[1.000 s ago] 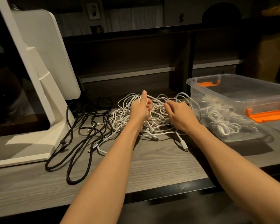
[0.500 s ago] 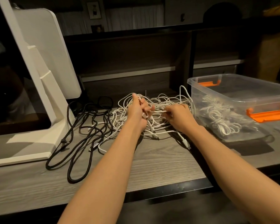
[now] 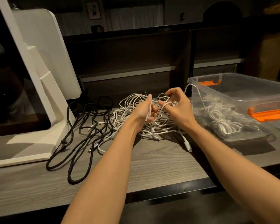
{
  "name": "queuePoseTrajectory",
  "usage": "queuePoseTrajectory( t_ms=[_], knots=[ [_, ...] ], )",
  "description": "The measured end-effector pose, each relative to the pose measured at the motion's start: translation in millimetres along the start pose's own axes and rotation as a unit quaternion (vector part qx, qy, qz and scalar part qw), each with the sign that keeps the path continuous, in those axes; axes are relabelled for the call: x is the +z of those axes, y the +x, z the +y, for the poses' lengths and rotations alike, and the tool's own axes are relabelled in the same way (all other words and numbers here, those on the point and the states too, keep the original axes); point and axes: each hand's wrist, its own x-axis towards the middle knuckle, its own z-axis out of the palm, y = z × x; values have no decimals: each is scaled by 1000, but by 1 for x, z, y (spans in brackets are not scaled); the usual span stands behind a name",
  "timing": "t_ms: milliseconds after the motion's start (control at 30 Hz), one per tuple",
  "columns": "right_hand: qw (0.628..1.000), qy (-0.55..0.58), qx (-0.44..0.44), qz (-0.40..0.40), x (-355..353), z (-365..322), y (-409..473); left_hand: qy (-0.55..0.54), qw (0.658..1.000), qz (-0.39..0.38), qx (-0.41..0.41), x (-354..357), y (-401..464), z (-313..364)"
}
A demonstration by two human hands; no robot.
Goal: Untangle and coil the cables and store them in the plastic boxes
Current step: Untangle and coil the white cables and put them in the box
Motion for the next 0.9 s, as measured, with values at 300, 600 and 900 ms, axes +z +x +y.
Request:
queuePoseTrajectory(
  t_ms=[300, 600, 900],
  knots=[
    [985, 147, 47, -78, -3, -7, 1, 120, 988, -102, -7, 8, -4, -1],
    [981, 50, 74, -169, -4, 13, 6, 104, 992, -35, 68, 1, -5, -4],
    [981, -126, 23, -146, 10, 18, 3, 313, 909, 221, 165, 12, 3, -15]
  ],
)
